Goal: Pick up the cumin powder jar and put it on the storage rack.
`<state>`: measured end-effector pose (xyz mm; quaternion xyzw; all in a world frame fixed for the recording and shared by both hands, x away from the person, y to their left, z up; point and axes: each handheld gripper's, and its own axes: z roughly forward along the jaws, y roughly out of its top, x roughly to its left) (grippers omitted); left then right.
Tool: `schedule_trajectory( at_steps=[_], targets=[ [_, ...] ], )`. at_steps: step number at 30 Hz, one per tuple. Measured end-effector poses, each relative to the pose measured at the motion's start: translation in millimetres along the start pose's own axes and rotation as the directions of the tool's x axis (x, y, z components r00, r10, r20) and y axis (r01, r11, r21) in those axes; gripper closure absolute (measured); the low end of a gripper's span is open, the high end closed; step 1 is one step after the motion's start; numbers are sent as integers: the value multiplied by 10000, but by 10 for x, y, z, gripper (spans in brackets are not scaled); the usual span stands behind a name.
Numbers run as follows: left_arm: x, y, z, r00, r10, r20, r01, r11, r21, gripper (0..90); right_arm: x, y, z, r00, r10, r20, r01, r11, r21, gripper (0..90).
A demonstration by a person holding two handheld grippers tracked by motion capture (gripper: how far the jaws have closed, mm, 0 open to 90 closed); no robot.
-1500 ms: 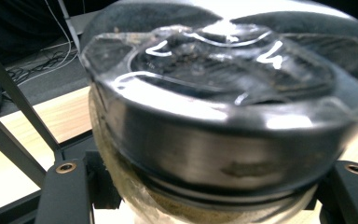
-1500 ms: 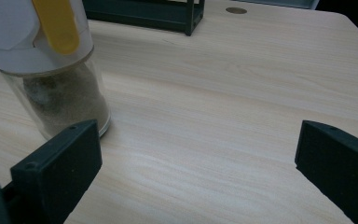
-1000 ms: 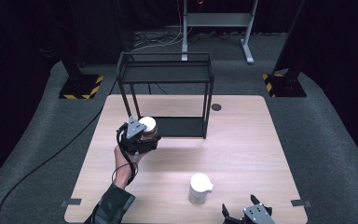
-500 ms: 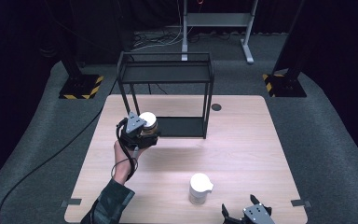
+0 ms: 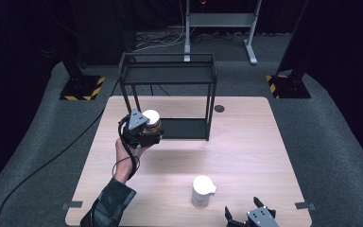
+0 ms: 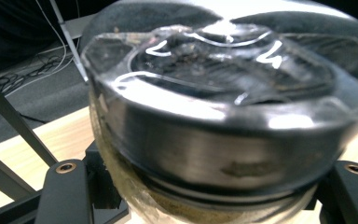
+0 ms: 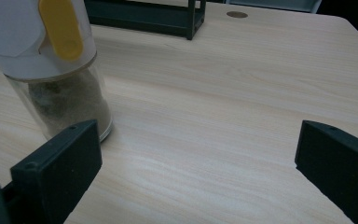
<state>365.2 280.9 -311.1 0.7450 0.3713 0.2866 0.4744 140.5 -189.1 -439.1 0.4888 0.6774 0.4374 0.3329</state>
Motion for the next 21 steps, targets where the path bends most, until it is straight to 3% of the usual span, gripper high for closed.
schedule_trajectory(
  at_steps=[21],
  targets=[
    [98, 230, -11, 10000, -57, 63, 57, 10000, -75, 310, -2, 9, -18, 10000, -22, -18, 22, 10000, -39, 0]
  ],
)
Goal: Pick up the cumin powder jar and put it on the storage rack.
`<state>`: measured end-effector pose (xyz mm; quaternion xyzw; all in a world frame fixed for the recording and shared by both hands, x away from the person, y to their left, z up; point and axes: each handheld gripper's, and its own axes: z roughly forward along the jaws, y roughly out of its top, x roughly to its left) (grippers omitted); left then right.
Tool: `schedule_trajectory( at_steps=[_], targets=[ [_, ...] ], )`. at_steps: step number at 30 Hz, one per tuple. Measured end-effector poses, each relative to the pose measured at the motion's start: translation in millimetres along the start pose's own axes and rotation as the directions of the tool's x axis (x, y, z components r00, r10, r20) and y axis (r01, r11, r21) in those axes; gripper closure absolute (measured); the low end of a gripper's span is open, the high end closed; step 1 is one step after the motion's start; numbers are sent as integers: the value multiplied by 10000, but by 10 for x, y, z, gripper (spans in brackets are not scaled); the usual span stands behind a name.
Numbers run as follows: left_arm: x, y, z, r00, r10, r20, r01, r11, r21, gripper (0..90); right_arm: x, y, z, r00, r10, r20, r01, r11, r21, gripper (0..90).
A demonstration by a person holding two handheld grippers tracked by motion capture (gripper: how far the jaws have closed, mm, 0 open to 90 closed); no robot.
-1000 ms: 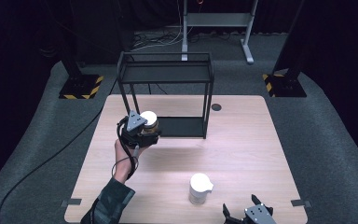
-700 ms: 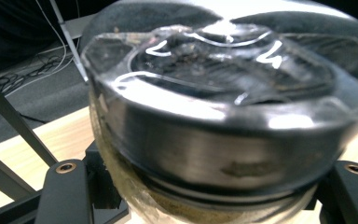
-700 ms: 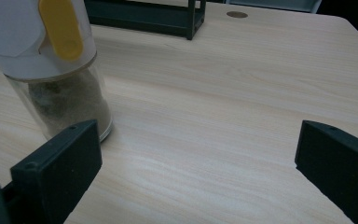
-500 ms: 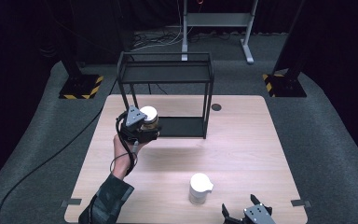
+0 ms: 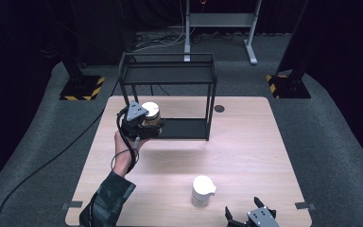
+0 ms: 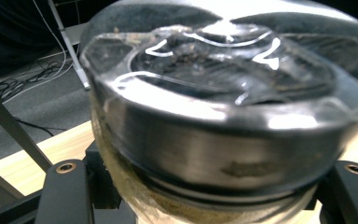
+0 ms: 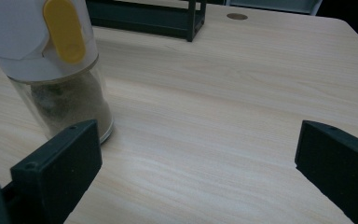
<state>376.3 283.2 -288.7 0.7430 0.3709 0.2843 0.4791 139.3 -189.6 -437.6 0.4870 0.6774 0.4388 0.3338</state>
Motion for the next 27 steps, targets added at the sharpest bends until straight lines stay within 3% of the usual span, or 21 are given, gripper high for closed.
schedule_trajectory(
  at_steps=[17, 27],
  targets=[
    [105, 114, -46, 9999, -137, 31, 137, 9999, -21, 310, 30, -4, 17, 10000, -69, -59, 69, 10000, -2, 0],
    [188, 267, -79, 9998, -190, -12, 190, 9997, -157, 310, 35, 4, -11, 10000, -91, 20, 91, 9999, -90, 0]
  ],
)
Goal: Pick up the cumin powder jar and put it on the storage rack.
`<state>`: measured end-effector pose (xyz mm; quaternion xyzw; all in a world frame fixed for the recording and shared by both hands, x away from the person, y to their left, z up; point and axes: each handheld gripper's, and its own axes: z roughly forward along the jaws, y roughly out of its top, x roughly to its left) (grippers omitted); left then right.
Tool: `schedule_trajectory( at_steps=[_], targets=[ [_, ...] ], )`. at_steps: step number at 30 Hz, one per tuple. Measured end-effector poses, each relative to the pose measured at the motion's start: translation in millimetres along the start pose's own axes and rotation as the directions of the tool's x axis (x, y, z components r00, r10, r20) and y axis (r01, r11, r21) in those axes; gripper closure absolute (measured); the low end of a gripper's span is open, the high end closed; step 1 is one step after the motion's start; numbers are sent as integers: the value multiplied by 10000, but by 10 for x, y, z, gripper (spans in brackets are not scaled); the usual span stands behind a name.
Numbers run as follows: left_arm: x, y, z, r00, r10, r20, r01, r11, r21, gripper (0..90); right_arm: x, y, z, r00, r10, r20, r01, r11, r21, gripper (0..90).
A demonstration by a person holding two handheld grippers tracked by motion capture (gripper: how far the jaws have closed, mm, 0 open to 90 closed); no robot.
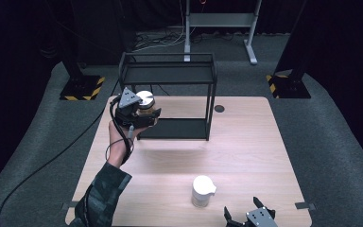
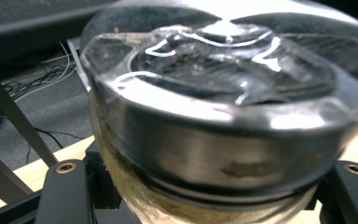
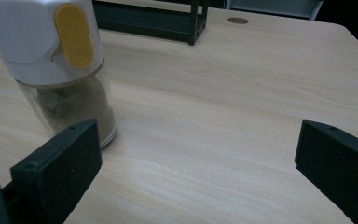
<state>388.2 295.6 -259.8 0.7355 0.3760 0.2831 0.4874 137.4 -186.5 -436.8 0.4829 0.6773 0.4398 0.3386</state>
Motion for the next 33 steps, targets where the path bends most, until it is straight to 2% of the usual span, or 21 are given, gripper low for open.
schedule_trajectory(
  at_steps=[9, 18, 33],
  targets=[
    [62, 192, 17, 9999, 84, 123, -85, 10000, 35, 310, 1, 4, -5, 10000, -42, 43, 42, 10000, -4, 0],
    [87, 290, -3, 9997, 156, 212, -155, 9999, -51, 310, -9, 2, 6, 10000, -5, 66, 5, 10000, 99, 0],
    [154, 548, -114, 9981, 439, 443, -436, 9990, -85, 310, -1, 7, 7, 10000, -64, 52, 64, 9999, 100, 0]
  ],
)
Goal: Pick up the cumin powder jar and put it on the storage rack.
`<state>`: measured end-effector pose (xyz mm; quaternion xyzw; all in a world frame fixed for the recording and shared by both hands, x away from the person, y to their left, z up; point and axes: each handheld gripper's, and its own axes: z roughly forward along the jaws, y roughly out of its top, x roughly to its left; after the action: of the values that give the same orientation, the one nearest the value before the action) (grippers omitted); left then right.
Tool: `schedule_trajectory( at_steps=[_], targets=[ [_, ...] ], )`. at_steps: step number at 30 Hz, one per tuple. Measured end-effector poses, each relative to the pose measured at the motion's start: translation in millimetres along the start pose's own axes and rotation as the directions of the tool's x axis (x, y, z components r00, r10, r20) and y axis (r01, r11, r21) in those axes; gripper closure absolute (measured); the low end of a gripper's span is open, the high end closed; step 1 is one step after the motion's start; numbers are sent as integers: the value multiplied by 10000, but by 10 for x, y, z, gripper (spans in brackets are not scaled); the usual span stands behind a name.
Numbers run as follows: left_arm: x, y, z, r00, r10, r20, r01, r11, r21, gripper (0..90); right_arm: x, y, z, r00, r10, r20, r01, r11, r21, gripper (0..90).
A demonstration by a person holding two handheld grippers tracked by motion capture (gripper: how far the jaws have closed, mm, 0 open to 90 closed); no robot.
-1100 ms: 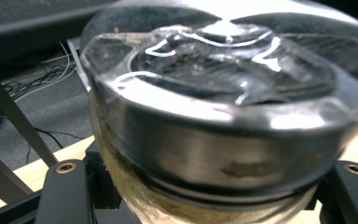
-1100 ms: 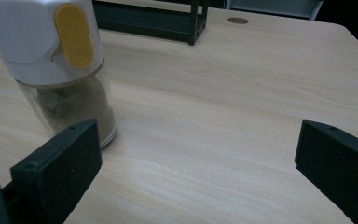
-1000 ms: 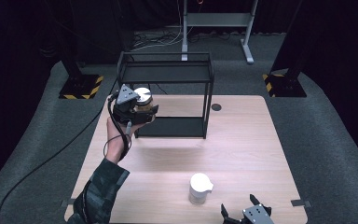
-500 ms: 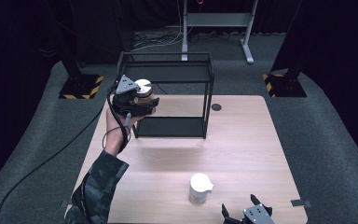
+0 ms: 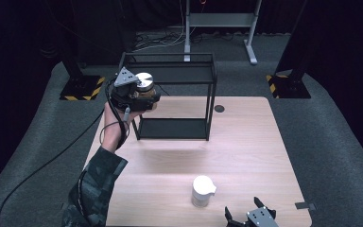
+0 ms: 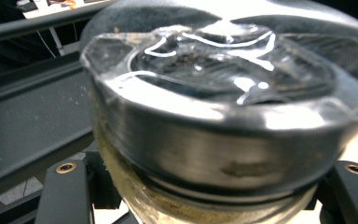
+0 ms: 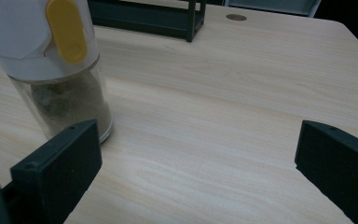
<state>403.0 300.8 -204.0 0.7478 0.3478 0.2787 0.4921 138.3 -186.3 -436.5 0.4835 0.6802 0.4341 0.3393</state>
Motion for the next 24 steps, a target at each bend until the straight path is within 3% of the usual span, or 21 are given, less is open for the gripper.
schedule_trajectory(
  at_steps=[4, 24],
  targets=[
    [10, 67, -11, 9999, 122, -41, -122, 9999, 65, 310, 7, 5, -3, 10000, -40, 12, 40, 10000, 7, 0],
    [145, 335, -60, 9999, -113, 80, 115, 9996, -258, 310, -11, -3, -16, 10000, 26, 77, -26, 10000, -30, 0]
  ],
)
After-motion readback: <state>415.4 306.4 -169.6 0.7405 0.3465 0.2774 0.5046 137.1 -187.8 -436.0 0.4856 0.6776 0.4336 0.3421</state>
